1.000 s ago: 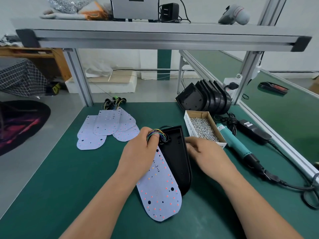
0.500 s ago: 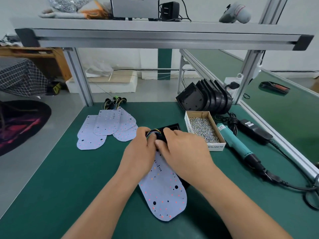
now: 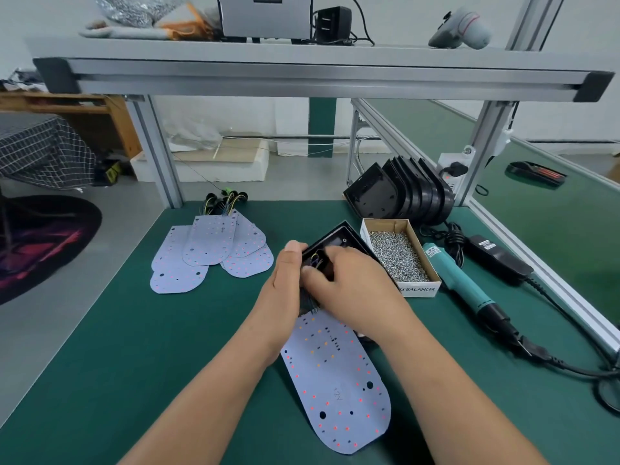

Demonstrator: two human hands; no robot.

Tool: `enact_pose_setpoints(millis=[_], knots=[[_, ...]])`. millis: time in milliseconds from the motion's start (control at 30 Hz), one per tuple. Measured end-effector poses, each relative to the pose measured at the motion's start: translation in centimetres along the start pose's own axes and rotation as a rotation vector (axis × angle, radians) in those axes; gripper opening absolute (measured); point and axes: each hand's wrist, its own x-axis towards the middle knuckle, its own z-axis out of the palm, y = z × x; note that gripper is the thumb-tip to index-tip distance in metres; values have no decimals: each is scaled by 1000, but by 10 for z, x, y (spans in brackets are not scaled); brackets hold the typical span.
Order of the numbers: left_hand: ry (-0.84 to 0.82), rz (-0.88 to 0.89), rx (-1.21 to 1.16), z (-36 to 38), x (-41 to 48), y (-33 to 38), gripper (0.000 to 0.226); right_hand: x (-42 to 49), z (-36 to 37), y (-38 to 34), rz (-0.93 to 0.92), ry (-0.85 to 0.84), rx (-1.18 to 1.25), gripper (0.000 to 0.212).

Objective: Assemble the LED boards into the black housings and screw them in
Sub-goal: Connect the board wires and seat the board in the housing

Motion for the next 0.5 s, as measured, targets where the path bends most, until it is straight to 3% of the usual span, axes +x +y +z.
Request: enact_pose_setpoints(millis=[200,300,500], knots=[[24,64,-10,1,3,-3,36,2,4,-3,15,26,-20,36],[31,62,-16,-1,5,-4,32,5,-1,7,52,16,228,20],[48,100,53,-2,8,-5,35,7,-2,23,170,9,717,41]])
